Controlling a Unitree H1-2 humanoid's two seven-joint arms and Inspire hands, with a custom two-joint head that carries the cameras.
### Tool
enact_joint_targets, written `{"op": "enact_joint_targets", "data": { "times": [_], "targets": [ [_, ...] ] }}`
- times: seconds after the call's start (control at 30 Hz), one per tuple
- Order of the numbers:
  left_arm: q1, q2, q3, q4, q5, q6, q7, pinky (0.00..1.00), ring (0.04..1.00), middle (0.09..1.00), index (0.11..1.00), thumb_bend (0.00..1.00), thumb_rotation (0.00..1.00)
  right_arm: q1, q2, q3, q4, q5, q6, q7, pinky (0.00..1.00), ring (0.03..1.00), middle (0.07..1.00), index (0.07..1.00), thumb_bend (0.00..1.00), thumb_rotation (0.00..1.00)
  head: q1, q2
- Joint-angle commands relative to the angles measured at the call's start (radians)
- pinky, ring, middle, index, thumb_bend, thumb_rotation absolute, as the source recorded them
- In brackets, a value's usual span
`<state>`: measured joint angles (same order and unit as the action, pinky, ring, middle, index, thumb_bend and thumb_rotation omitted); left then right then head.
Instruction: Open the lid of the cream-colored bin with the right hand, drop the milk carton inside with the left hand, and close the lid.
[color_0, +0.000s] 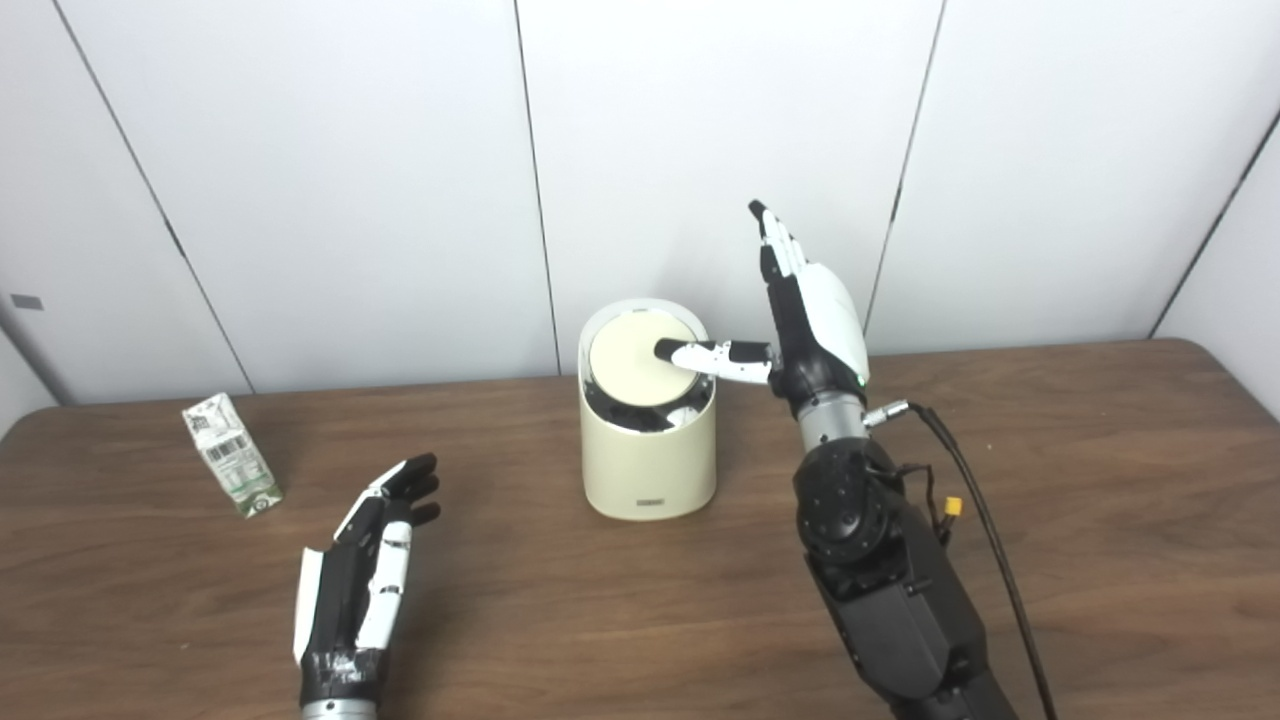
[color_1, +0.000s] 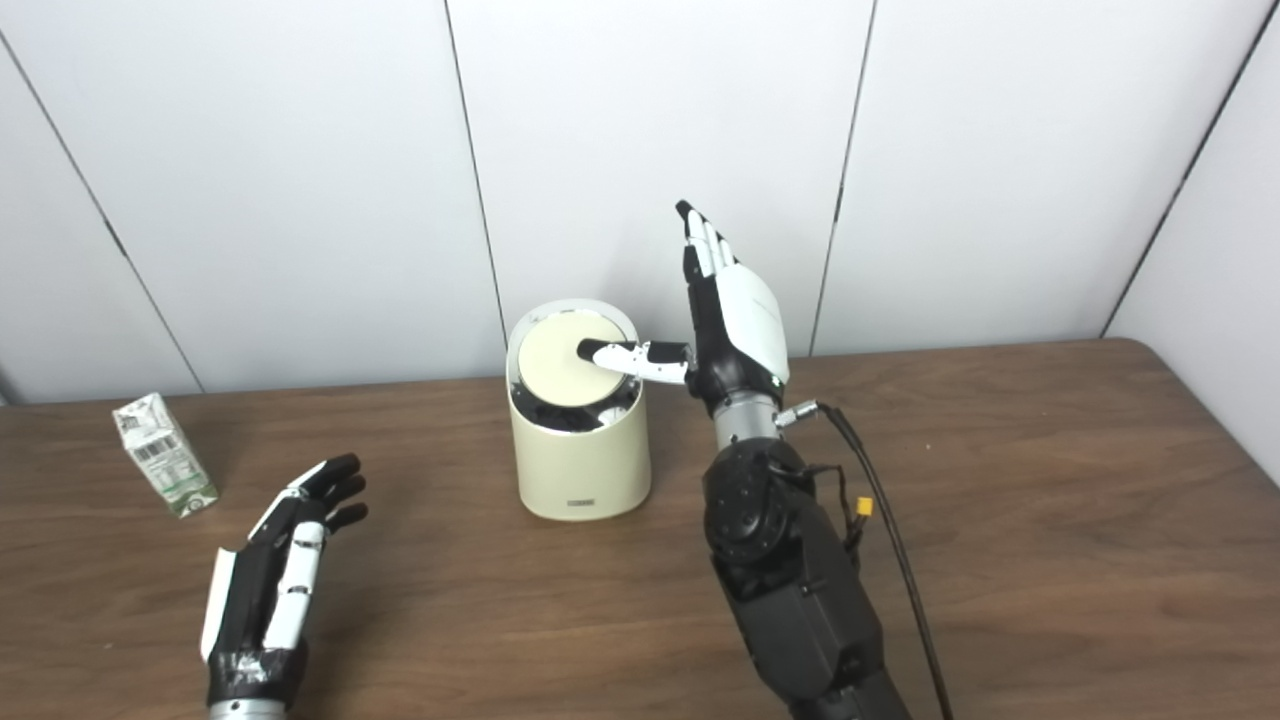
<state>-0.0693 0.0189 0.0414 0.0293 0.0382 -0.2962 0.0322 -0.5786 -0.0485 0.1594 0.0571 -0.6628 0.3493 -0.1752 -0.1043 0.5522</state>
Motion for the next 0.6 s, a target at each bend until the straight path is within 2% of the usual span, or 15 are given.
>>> {"op": "enact_joint_targets", "data": {
  "times": [0.0, 0.17, 0.57],
  "targets": [
    [0.003, -0.009, -0.006, 0.016, 0.012, -0.018, 0.010, 0.77, 0.828, 0.842, 0.823, 0.18, 0.80, -0.055, -0.007, 0.010, -0.013, -0.025, 0.008, 0.001, 1.00, 1.000, 1.000, 1.000, 0.90, 0.29, 0.001, 0.000],
    [0.001, -0.010, -0.008, 0.017, 0.009, -0.022, 0.008, 0.77, 0.828, 0.842, 0.826, 0.19, 0.79, -0.045, -0.016, 0.038, -0.013, -0.052, 0.028, 0.016, 1.00, 1.000, 1.000, 1.000, 0.92, 0.29, 0.005, 0.001],
    [0.000, -0.021, -0.013, 0.002, 0.015, -0.022, 0.011, 0.76, 0.827, 0.845, 0.826, 0.18, 0.78, -0.036, -0.037, 0.061, 0.007, -0.072, 0.026, 0.021, 1.00, 1.000, 1.000, 1.000, 0.98, 0.28, 0.012, 0.008]
  ]
}}
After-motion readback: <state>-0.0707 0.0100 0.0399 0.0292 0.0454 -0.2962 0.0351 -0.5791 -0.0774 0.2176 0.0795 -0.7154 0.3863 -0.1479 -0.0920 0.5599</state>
